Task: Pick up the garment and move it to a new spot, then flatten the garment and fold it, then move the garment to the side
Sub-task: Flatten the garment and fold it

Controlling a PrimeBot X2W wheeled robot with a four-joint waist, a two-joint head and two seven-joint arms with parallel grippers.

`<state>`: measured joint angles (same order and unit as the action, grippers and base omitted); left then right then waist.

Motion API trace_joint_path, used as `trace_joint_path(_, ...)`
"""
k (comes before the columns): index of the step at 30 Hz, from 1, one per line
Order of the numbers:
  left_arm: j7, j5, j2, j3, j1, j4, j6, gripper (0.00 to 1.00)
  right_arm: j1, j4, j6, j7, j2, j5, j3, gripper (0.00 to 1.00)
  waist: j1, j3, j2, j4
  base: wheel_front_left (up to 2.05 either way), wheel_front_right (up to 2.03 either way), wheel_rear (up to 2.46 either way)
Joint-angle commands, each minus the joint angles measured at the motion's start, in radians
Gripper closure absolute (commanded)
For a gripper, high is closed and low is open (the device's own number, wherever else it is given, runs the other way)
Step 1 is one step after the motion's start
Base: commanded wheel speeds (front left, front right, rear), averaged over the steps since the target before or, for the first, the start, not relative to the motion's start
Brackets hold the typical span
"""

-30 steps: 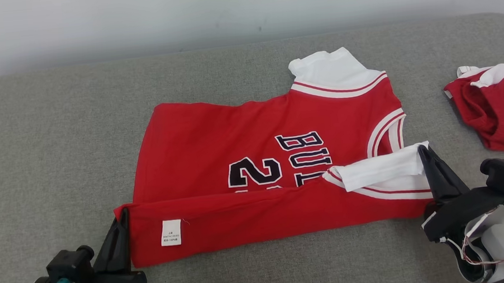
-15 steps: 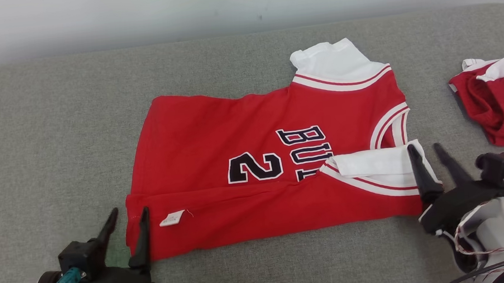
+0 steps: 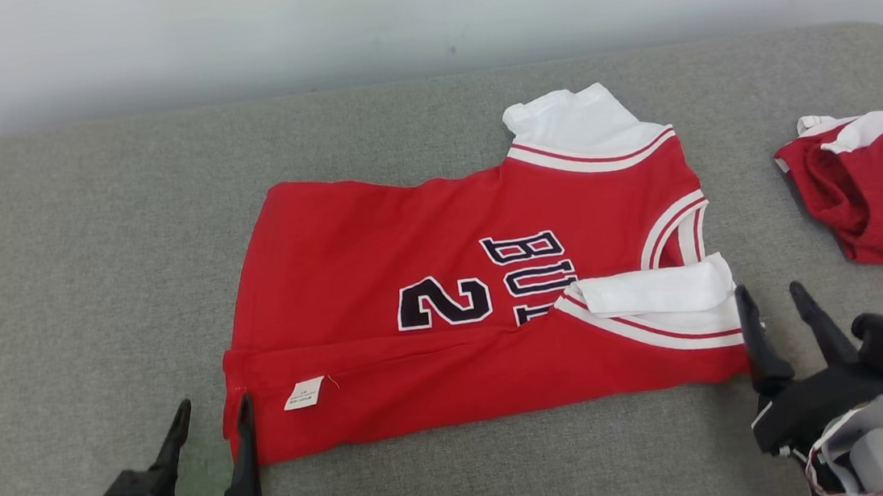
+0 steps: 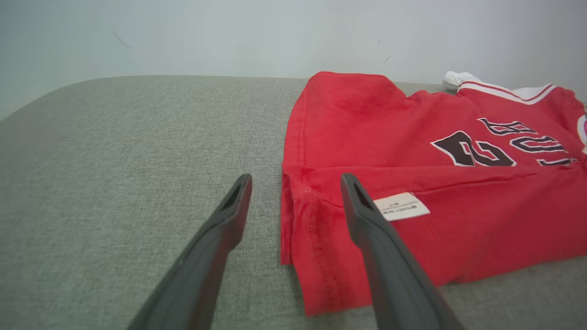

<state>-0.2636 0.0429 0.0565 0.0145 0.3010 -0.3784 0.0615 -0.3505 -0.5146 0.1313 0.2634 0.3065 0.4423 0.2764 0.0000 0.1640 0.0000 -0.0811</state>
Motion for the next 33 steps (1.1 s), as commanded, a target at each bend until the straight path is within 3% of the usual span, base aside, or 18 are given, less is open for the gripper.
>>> trace_joint_path(1,-0.001,-0.005,0.001,0.001,-0.024,0.007,-0.004,0.0,0.017,0.006,-0.001,0.0,-0.003,-0.01,0.006,0.0,0.0,-0.008,0.0,-0.003,0.0,0.0,0.0)
trace_joint_path(12,-0.001,0.008,-0.005,-0.01,-0.082,0.039,-0.017,0.0,0.041,0.032,-0.001,0.0,-0.01,-0.111,0.088,0.0,0.0,-0.018,0.0,0.016,0.0,0.0,0.0)
trace_joint_path(20,-0.001,0.028,-0.006,-0.033,-0.081,0.043,-0.018,0.0,0.035,-0.013,-0.001,0.0,-0.03,-0.118,0.035,0.0,0.0,-0.018,0.0,0.041,0.0,0.0,0.0)
trace_joint_path(28,-0.001,0.03,-0.006,-0.054,-0.083,0.049,-0.018,0.0,0.014,-0.044,-0.001,0.0,-0.068,-0.047,-0.029,0.0,0.0,-0.005,0.0,0.051,0.0,0.0,0.0)
trace_joint_path(30,-0.001,0.027,-0.006,-0.058,-0.081,0.047,-0.019,0.0,0.008,-0.05,-0.001,0.0,-0.069,-0.045,-0.028,0.09,0.0,0.0,0.0,0.053,0.0,0.0,0.0)
trace_joint_path(32,-0.001,0.024,-0.006,-0.06,-0.079,0.045,-0.018,0.0,-0.001,-0.057,-0.001,0.0,-0.074,-0.041,-0.022,0.27,0.0,0.005,0.0,0.055,0.0,0.0,0.0)
trace_joint_path(33,-0.001,0.023,-0.006,-0.062,-0.077,0.044,-0.018,0.0,-0.008,-0.058,-0.001,0.0,-0.073,-0.04,-0.021,0.31,0.0,0.007,0.0,0.057,0.0,0.0,0.0)
